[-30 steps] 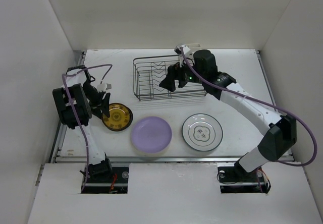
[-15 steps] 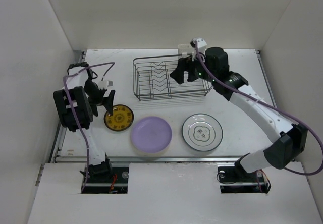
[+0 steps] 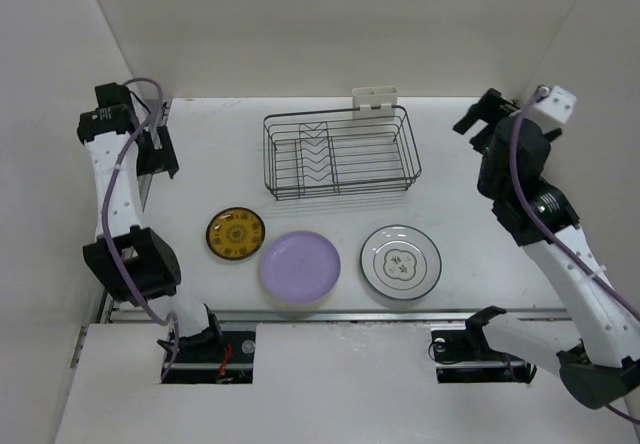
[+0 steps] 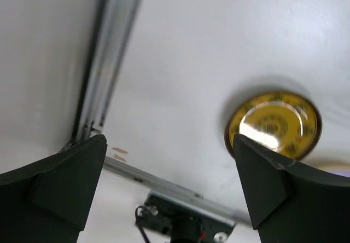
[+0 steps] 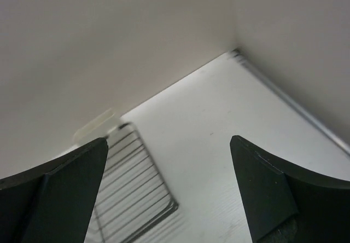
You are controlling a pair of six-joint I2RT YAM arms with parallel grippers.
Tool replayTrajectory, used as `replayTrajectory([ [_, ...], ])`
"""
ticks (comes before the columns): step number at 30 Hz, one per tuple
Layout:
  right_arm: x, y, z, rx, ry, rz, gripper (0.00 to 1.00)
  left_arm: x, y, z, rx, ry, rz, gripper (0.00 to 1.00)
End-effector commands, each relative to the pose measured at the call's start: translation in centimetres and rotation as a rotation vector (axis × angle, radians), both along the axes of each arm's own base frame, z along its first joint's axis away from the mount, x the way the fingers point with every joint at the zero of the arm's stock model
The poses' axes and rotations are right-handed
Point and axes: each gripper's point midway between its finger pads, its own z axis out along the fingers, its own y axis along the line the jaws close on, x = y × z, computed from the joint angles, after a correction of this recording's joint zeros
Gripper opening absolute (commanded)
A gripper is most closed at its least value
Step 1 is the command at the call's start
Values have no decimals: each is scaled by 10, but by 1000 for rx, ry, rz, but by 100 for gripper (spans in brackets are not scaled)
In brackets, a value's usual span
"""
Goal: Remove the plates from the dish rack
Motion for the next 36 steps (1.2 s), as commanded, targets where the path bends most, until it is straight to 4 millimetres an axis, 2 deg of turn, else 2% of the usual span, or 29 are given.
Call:
replayTrajectory([
  [1, -41, -71, 6, -16, -45, -401, 99, -5, 36, 72, 210, -259, 307, 100],
  [3, -51, -82, 1, -38, -35, -472, 99, -15, 45, 102, 270, -370, 407, 100],
  [6, -55, -87, -3, -51, -26, -515, 99, -27, 55, 123, 343, -447, 459, 100],
  [11, -61, -94, -1, -25, -47, -570, 99, -35, 56, 119, 366, -412, 436, 100],
  [20, -54, -88, -3, -21, -32, -550, 99, -41, 49, 115, 350, -418, 403, 100],
  [25, -51, -84, -6, -7, -31, -518, 99, -36, 42, 110, 312, -414, 364, 100],
  [34, -51, -83, -3, 9, -44, -510, 99, -35, 37, 115, 292, -434, 340, 100],
  [36, -51, -83, -3, 9, -44, -510, 99, -36, 35, 110, 282, -418, 333, 100],
])
